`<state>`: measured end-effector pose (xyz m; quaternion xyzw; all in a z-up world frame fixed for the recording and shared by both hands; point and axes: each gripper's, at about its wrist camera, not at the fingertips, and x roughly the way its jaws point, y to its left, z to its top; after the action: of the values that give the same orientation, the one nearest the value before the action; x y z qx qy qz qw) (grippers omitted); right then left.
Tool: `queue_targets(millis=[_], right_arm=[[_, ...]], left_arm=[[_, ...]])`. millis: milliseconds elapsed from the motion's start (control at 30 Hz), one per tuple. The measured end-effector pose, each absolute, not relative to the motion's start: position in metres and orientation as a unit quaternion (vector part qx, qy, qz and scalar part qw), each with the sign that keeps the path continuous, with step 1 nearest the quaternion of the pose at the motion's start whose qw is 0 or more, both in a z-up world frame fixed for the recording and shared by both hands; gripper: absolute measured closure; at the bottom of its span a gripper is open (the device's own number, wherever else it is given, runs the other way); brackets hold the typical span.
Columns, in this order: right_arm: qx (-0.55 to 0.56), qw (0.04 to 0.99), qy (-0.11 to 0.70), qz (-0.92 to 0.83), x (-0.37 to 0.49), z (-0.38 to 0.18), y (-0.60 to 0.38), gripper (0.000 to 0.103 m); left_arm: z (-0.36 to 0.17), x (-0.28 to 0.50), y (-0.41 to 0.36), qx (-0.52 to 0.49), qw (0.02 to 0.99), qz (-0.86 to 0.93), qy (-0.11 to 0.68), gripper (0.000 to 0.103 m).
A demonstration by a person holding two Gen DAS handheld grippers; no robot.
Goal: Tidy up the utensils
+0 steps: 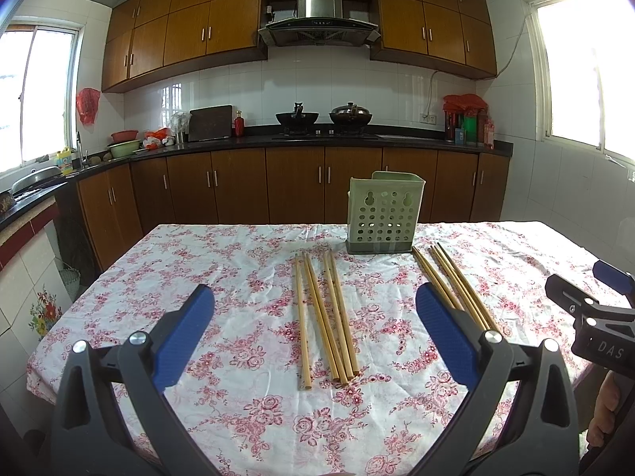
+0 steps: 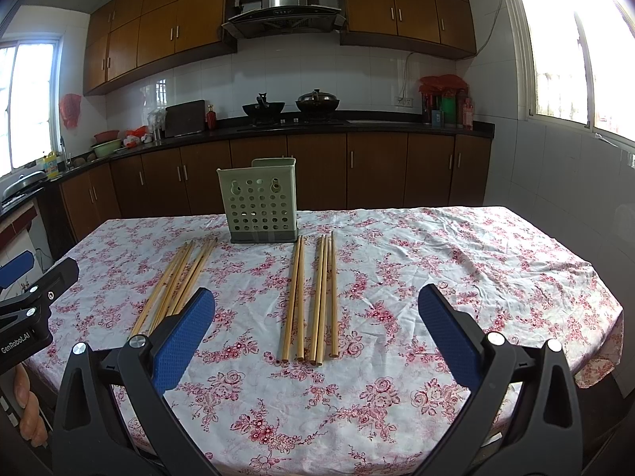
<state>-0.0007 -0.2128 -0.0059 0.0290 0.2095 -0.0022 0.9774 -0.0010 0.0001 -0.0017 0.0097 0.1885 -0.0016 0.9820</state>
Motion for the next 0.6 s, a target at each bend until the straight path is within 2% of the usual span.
queue_targets(millis=[600], right_arm=[[0.029, 0.977, 0.209, -0.003, -0.0006, -0.0068, -0.2131, 0.002]], left_arm=[[-0.0025, -0.0023, 0.0007, 0.009, 0.982, -0.002, 0.189, 0.004]])
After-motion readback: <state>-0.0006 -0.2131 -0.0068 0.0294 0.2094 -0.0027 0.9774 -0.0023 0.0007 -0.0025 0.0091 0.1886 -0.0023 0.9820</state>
